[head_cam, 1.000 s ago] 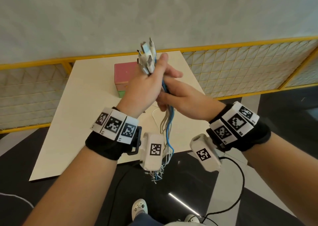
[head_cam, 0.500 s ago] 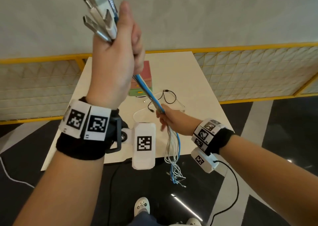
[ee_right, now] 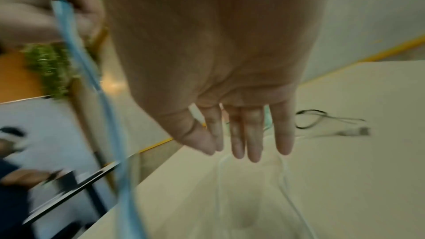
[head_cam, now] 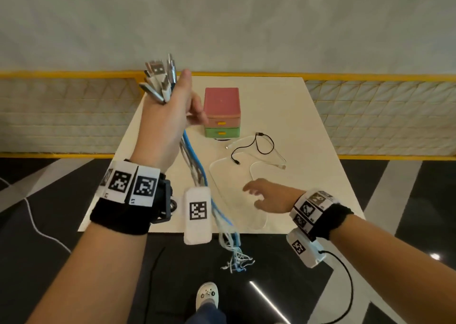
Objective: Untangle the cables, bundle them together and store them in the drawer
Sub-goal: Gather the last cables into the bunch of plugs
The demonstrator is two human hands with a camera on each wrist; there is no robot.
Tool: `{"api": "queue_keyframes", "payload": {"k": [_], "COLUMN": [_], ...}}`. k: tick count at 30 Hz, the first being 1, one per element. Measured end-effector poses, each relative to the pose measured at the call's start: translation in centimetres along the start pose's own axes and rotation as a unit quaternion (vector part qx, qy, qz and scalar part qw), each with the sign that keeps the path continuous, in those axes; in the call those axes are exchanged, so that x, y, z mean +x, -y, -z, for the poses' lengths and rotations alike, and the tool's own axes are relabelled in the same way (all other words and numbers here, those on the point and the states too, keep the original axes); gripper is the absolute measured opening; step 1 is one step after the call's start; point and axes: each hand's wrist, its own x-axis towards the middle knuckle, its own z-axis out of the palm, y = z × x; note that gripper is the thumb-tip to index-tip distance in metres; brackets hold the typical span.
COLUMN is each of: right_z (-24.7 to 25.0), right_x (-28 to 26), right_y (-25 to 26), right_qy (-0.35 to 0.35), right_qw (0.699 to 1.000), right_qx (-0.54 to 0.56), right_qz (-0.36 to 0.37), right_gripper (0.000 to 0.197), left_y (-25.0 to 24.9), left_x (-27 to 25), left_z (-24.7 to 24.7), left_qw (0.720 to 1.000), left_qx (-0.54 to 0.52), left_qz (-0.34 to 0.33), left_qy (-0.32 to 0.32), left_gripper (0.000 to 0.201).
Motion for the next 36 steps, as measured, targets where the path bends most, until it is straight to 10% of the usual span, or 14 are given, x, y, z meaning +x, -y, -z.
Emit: {"api": "queue_keyframes", "payload": {"k": [12, 23, 28, 36], "right_z": [2.5, 1.5, 3.9, 8.2], "right_x": [8.3, 9.9, 8.6, 3.3], "right_y": [-8.2, -8.6, -5.2, 0.8], "right_qy": [-0.254, -0.168, -0.099, -0.093], "right_qw": [0.929, 0.956, 0.970, 0.860], "right_qx": [0.088, -0.064, 0.139, 0.500], "right_qz": [-0.255, -0.233, -0.173, -0.039], "right_gripper": [0.038, 0.033, 0.013, 0.022], "left_y": [6.3, 8.5, 9.1, 10.7], "left_x": [1.4, 4.6, 4.8, 3.4], "left_z": [0.6, 0.6, -0.5, -3.2], "left_qw": [0.984, 0.979, 0.971, 0.940], "left_qx": [0.116, 0.135, 0.179, 0.219], "left_qz": [0.121, 0.138, 0.111, 0.083], "left_qy": [0.057, 0.072, 0.112, 0.248], "left_gripper": [0.061, 0.063, 0.052, 0.026]}}
